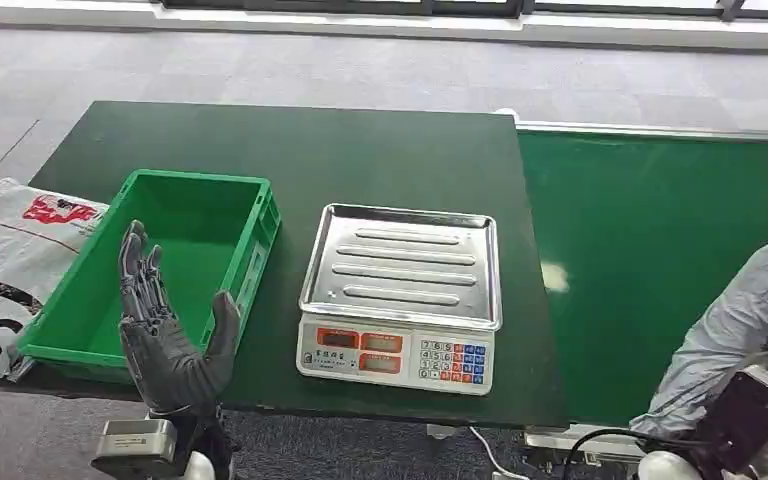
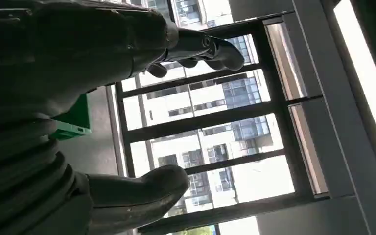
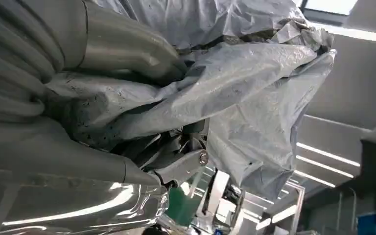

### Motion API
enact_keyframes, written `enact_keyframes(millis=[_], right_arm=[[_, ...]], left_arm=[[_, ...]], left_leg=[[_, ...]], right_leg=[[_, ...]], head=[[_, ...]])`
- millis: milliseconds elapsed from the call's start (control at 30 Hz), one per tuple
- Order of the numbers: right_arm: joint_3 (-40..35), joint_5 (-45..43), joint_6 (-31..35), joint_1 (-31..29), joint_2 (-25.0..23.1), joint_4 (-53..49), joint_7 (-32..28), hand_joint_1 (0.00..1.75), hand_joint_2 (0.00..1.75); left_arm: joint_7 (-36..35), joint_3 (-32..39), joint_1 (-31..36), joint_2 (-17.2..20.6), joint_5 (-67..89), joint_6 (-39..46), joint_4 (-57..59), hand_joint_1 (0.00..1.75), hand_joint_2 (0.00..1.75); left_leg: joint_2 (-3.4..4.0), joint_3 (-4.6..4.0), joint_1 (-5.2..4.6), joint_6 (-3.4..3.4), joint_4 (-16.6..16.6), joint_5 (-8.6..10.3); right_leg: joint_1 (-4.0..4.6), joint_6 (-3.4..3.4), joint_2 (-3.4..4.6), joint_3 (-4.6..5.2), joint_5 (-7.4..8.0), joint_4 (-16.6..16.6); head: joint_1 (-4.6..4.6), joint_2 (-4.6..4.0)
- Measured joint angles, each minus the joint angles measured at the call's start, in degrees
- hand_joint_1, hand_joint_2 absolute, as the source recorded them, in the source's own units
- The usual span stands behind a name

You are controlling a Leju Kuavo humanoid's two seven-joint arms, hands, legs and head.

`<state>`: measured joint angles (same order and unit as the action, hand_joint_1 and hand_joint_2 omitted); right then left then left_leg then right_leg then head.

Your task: Moved the parcel from conveyor to table for the left to box.

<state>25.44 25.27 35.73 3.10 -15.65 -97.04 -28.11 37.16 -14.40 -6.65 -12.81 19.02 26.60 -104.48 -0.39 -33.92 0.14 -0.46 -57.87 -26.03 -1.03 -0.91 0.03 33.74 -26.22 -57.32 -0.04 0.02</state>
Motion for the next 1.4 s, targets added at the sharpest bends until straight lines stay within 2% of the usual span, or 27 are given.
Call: enact_keyframes(millis=[100, 200, 300, 333, 467, 667, 1100, 1267, 1400], right_arm=[[-0.5, -0.7, 0.5, 0.8, 0.0, -2.1, -0.7, 1.75, 1.75], [-2.7, 0.8, -2.5, 1.0, 0.0, -2.6, -0.6, 1.75, 1.75], [-9.0, 6.4, -6.4, -0.4, 0.4, -1.2, 1.1, 1.75, 1.75], [-12.0, 8.9, -6.4, -1.7, 0.5, 0.6, 2.1, 1.75, 1.75], [-22.0, 12.7, -6.2, -6.7, 0.9, 7.1, 4.4, 1.75, 1.75], [-32.1, 14.5, -6.2, -17.6, 0.8, 19.6, 8.0, 1.75, 1.75], [-37.0, 15.1, -7.7, -31.4, -0.5, 40.9, 9.5, 1.75, 1.75], [-37.0, 14.8, -7.7, -34.1, -0.6, 47.4, 9.1, 1.75, 1.75], [-36.9, 14.2, -10.6, -36.4, -0.9, 53.1, 9.5, 1.75, 1.75]], left_arm=[[0.1, 0.0, -0.1, 0.0, -0.6, 0.5, 0.0, 0.0, 1.75], [0.1, 0.0, 0.0, 0.0, -0.9, 0.5, 0.1, 0.0, 1.75], [0.2, -0.2, 1.1, 0.0, -1.5, 0.0, 0.7, 0.0, 1.75], [0.2, -0.4, 1.7, 0.0, -1.7, -0.1, 1.2, 0.0, 1.75], [0.5, -1.5, 3.5, 0.0, -2.4, -0.4, 2.8, 0.0, 1.75], [0.6, -3.4, 5.9, 0.0, -2.9, -0.4, 5.1, 0.0, 1.75], [2.0, -5.1, 8.3, 0.2, -5.1, -0.7, 8.6, 0.0, 1.75], [1.9, -5.2, 8.8, 0.2, -5.1, -0.8, 9.3, 0.0, 1.75], [2.0, -5.3, 9.0, 0.2, -5.1, -0.8, 9.7, 0.0, 1.75]], left_leg=[[0.0, 0.01, 0.0, 0.0, 0.0, 0.01], [0.03, 0.02, 0.0, 0.0, 0.0, 0.0], [0.12, -0.15, 0.02, -0.02, 0.0, 0.01], [0.14, 0.13, 0.02, -0.03, 0.0, 0.02], [0.1, 0.08, 0.04, -0.08, 0.0, 0.21], [0.09, 0.07, 0.04, -0.11, 0.0, 0.3], [0.07, 0.03, 0.03, -0.12, 0.0, 0.29], [0.06, 0.02, 0.03, -0.12, 0.0, 0.29], [0.06, 0.02, 0.03, -0.12, 0.0, 0.29]], right_leg=[[0.0, -0.01, 0.0, -0.04, 0.01, 0.0], [0.0, 0.0, 0.04, -0.05, 0.02, 0.0], [0.03, 0.04, 0.11, -0.07, 0.04, 0.0], [0.03, 0.05, 0.15, -0.05, 0.04, 0.0], [0.05, 0.07, 0.14, -0.05, 0.07, -0.1], [0.04, 0.14, 0.15, -0.01, 0.2, -0.1], [0.04, 0.13, 0.15, 0.04, 0.22, -0.1], [0.04, 0.13, 0.15, 0.03, 0.22, -0.1], [0.04, 0.13, 0.16, 0.05, 0.22, -0.1]], head=[[0.02, -0.02], [0.02, 0.0], [0.02, -0.02], [0.0, -0.02], [0.02, 0.0], [0.0, 0.0], [0.0, -0.02], [0.02, -0.02], [0.0, 0.0]])
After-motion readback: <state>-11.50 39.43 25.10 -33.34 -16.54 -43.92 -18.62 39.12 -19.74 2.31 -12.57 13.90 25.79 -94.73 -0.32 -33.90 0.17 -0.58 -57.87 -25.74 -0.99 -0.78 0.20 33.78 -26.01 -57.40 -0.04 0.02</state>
